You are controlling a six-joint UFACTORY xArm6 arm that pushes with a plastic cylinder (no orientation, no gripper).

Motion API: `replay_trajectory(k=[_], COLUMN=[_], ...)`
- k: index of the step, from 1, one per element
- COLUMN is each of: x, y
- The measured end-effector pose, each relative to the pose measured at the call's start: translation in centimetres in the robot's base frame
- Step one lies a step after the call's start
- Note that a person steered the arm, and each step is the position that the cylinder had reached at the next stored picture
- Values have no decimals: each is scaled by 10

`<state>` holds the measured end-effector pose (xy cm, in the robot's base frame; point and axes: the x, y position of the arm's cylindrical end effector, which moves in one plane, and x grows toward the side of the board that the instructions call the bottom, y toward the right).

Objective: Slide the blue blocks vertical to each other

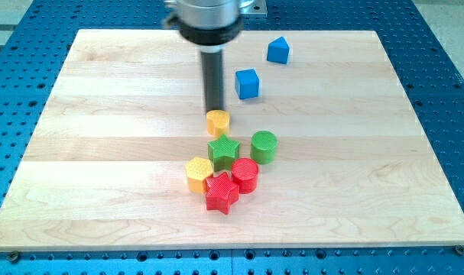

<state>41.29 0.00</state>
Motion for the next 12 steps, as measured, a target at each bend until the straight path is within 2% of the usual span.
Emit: replay_trajectory(k=[1, 2, 3, 5, 6, 7, 8, 10, 11, 12], x=[59, 56, -13, -104, -173, -219, -220, -219, -218, -183], y=[4, 4, 11, 41, 3, 23, -14, -10, 18, 64])
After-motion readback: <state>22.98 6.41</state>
